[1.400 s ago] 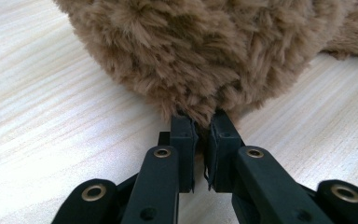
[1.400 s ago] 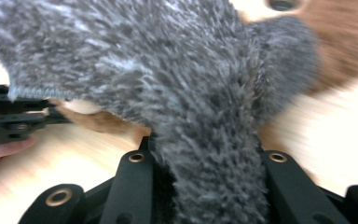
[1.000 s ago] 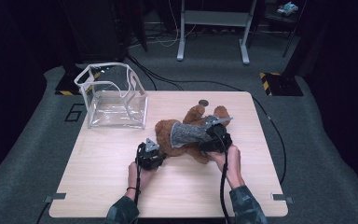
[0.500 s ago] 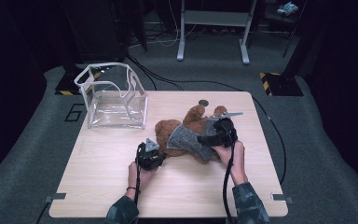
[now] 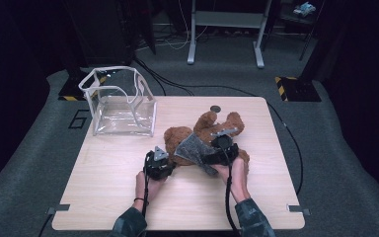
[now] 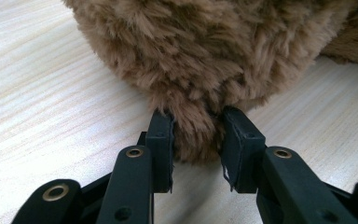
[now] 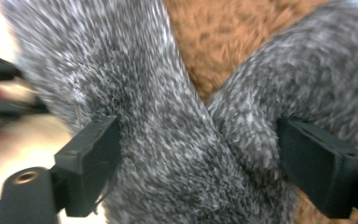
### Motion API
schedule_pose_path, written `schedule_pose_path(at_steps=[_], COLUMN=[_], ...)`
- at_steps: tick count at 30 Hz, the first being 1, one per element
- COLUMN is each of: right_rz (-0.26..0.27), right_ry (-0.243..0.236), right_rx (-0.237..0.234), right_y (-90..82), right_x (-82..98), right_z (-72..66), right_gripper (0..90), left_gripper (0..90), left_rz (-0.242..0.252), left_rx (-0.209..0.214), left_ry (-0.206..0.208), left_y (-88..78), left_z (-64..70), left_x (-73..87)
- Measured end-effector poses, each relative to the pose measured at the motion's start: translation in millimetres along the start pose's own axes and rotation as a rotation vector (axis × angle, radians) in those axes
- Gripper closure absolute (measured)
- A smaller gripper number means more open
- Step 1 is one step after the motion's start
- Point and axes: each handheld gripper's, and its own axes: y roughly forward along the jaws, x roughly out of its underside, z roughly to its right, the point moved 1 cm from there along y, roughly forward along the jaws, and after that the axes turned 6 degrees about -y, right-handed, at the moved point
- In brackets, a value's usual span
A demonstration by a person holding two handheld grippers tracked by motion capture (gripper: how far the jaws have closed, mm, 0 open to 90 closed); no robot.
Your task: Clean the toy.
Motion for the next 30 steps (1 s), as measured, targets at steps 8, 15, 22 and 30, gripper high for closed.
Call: schedule_pose_path(at_steps=[8, 15, 22, 30], right_rz=[0.035, 0.173, 0.090, 0.091], right_ry=[-0.074, -0.111, -0.194, -0.122], right_rx=[0.107, 0.046, 0.049, 0.112], right_y=[-1.5, -30.1, 10.2, -0.9], right_x=[14.9, -13.3, -23.5, 0.6], right_z=[2.9, -12.8, -32.5, -2.1], right_gripper=[74.4, 75.9, 76.6, 77.9], left_gripper=[68.1, 77.5, 82.6, 83.2], left_rz=[-0.001, 0.001, -0.003, 0.006], left_rx=[0.007, 0.011, 0.028, 0.041], left_ry=[-0.010, -0.002, -0.039, -0.044], left_y=[-0.4, 0.2, -0.1, -0.7], left_z=[-1.2, -1.5, -6.1, -8.0], left_x=[-0.1, -0.6, -1.6, -1.7])
